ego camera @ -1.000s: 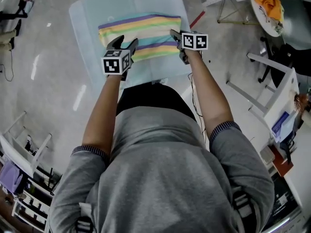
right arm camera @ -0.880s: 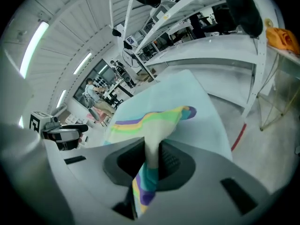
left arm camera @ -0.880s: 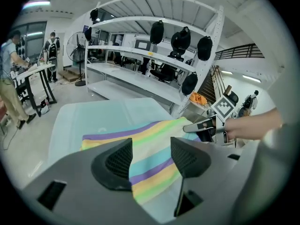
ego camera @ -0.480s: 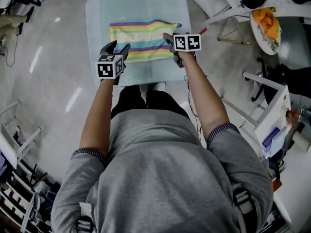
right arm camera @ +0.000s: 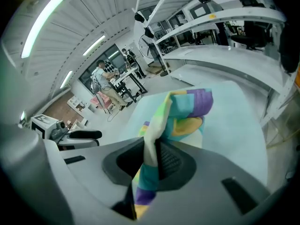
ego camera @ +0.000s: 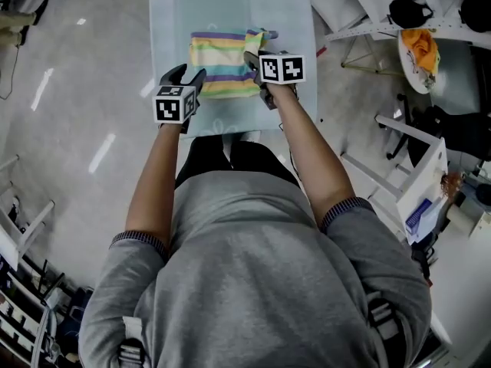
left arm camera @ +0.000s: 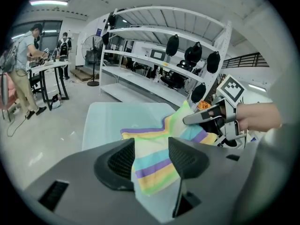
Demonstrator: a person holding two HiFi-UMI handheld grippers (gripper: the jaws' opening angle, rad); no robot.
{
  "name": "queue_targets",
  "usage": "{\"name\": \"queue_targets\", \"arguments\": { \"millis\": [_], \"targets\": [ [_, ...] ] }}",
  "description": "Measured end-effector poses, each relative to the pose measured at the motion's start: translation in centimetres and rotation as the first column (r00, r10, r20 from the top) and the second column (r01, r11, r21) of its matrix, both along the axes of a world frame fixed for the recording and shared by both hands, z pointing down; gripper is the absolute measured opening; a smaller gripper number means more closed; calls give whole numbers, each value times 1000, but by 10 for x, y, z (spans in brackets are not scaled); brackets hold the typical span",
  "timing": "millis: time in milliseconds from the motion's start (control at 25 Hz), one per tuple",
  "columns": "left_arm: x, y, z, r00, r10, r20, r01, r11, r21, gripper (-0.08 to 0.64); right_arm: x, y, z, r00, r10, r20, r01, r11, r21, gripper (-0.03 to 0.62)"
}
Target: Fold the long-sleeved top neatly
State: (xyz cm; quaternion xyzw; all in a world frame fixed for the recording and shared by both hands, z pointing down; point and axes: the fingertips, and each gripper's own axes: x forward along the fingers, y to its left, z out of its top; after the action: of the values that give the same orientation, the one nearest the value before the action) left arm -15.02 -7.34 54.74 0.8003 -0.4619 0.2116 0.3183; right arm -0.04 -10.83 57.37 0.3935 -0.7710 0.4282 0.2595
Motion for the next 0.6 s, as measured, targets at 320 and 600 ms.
{"name": "queue_targets", "arguments": {
  "millis": [320, 600],
  "targets": [
    [-45, 6, 10, 999, -13, -31, 13, 1000, -22, 249, -65, -12, 18, 997, 81, -4, -81, 997, -9, 81],
    [-86, 11, 30, 999, -40, -32, 38, 998, -54, 248, -142, 1, 33, 998, -45, 49, 46, 998, -38, 179]
  ]
}}
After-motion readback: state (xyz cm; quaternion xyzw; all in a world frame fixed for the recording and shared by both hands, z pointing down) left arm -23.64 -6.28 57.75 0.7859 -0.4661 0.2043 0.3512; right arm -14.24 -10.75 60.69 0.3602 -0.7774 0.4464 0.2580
